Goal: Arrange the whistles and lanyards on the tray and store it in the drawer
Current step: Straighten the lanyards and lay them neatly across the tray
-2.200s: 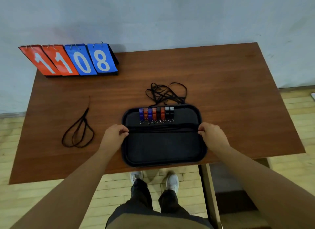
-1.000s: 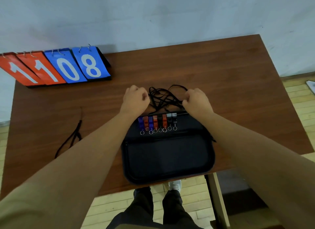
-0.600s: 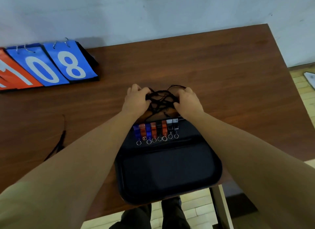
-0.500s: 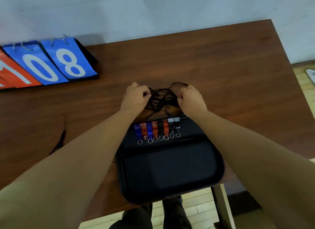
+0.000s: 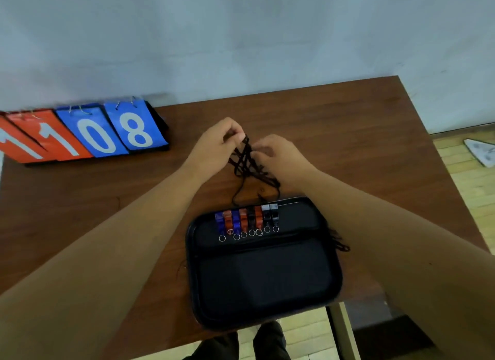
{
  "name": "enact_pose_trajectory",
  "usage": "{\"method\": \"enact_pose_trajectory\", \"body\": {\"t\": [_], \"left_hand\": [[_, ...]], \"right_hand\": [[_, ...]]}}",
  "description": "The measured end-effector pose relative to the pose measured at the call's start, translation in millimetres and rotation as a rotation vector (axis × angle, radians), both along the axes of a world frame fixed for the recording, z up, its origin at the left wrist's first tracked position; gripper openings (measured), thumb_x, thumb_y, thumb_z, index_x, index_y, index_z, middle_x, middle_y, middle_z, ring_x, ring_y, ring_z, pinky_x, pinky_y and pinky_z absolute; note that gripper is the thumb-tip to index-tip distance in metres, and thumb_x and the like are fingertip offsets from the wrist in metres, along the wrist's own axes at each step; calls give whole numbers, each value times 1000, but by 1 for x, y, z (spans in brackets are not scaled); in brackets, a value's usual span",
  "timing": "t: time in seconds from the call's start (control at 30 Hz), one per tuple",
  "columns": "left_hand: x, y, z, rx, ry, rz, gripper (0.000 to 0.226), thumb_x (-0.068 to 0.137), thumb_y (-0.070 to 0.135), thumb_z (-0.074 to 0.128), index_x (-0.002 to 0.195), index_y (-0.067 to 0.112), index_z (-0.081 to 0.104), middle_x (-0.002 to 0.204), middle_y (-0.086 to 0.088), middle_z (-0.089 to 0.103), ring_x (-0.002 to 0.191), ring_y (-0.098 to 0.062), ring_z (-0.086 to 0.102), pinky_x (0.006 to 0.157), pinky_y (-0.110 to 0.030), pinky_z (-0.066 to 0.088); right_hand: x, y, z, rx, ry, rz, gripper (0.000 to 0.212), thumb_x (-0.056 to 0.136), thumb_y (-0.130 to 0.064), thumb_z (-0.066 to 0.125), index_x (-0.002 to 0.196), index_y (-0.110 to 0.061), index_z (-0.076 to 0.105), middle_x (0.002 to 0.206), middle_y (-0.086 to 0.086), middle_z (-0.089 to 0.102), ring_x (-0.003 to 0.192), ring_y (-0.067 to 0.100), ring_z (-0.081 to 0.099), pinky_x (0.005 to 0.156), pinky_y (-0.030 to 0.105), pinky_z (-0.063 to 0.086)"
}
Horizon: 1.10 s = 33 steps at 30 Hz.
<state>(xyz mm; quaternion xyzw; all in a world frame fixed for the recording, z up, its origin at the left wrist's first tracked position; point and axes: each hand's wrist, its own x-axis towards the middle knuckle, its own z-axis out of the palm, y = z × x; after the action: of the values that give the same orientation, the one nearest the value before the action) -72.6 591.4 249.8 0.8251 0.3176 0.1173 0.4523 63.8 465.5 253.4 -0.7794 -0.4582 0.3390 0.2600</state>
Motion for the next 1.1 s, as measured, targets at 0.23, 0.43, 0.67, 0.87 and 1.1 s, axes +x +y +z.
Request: {"method": "enact_pose_trajectory", "body": {"t": [0.23,0.43,0.67,0.87,1.1], "left_hand": [[-10,4,69,-3,-83,65,17,99,24,58,86,35,59,78,10,64,68,2,59,70,-19,45],[-17,-8,130,-24,-191,36,15,98,18,61,91,29,68,82,14,69,66,10,59,69,-9,44],[-40,-8,163,185,-37,83,10,98,30,59,93,29,67,79,19,63,72,4,56,63,-3,36],[-54,-10,165,201,70,141,21,101,36,53,89,27,68,75,16,58,68,-1,50,61,-15,34],[-55,-15,173,93,23,223,30,100,43,53,91,15,62,80,3,58,72,-10,50,65,-21,39]], "right_hand": [[6,-1,68,127,123,-81,24,98,-25,62,121,-22,65,114,-7,69,74,11,69,74,28,55],[-16,-4,115,177,310,-60,29,95,-22,68,124,-14,67,105,-1,70,70,12,66,68,28,55],[-12,-11,154,244,115,-185,16,100,-20,58,96,-9,69,94,7,77,75,23,74,74,35,55],[9,-29,171,243,-120,-252,14,97,-20,54,92,-14,65,88,7,71,82,27,67,75,38,53],[12,-47,177,264,90,-377,15,100,-19,56,101,-9,67,85,4,72,54,10,67,56,25,51]]}}
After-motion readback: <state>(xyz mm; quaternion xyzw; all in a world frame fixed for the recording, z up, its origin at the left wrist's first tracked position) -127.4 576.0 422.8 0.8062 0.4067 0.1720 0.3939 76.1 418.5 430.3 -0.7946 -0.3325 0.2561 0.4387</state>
